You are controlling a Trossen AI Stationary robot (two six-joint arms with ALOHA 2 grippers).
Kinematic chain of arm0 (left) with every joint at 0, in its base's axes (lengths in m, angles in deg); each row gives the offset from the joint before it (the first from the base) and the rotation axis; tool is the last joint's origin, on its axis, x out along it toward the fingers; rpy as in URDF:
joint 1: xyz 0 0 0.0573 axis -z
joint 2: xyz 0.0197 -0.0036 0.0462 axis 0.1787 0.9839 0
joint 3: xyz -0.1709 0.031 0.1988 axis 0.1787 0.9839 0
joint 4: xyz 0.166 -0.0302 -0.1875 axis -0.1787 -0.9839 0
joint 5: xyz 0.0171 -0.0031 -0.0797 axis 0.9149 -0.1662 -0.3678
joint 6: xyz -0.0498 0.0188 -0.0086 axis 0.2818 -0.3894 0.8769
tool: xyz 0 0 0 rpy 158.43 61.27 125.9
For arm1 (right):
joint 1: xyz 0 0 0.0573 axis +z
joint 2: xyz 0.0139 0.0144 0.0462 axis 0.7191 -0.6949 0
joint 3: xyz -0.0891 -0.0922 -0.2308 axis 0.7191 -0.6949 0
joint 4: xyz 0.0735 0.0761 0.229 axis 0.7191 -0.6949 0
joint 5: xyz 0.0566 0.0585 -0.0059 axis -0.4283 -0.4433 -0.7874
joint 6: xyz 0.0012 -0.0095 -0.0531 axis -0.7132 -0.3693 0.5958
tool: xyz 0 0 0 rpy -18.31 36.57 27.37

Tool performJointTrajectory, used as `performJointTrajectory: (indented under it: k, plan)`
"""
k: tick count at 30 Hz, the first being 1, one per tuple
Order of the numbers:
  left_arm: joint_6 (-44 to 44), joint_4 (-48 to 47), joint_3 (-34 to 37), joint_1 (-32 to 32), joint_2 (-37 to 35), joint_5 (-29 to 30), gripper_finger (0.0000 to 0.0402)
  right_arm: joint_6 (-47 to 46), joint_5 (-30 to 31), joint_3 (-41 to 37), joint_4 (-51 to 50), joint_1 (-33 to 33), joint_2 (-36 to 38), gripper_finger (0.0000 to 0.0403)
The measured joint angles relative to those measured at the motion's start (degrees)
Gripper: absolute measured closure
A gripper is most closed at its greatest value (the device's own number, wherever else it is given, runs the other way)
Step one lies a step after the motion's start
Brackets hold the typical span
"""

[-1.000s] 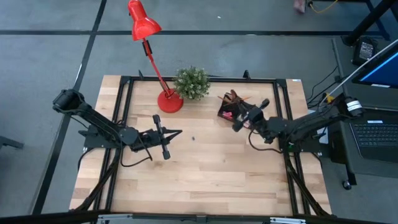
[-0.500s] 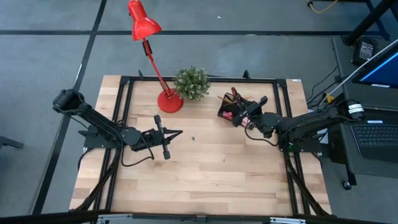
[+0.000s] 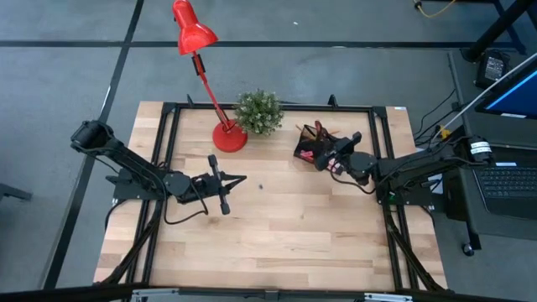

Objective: Pick and place office supplies into organizer
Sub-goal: Put the black scissors into the black desk organizer, then put the blue binder clip into the black desk organizer

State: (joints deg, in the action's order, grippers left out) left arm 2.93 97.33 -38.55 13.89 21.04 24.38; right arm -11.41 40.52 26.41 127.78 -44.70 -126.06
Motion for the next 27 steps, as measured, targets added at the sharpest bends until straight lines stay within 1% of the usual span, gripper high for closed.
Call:
performJointTrajectory:
  k: [5,9,12,16,19,23,27]
  plan:
    - [0.0,0.0,0.0,0.0,0.0,0.0,0.0399,-1.5,0.0,-0.3,0.0,-0.1,0.0,0.0326]
    - [0.0,-0.3,0.0,0.0,0.0,0.0,0.04,-0.8,0.0,-0.3,0.1,-0.1,0.0,0.031]
    - [0.8,-1.1,0.0,0.0,0.0,0.0,0.04,2.8,0.0,-0.4,2.3,-0.1,0.0,0.0305]
    - [1.4,-2.2,0.0,0.0,0.0,0.0,0.0399,7.7,-0.1,-0.3,9.9,0.1,0.0,0.0298]
    - [1.4,-2.4,0.0,0.0,0.0,0.2,0.04,12.9,-0.1,0.7,13.4,0.8,0.0,0.0294]
    - [1.4,-2.4,0.0,0.0,0.0,0.3,0.04,19.5,-0.2,3.9,14.7,2.1,0.0,0.0291]
    - [1.4,-2.4,0.0,0.0,0.0,0.7,0.0399,23.6,-0.3,7.9,14.7,4.0,0.0,0.0291]
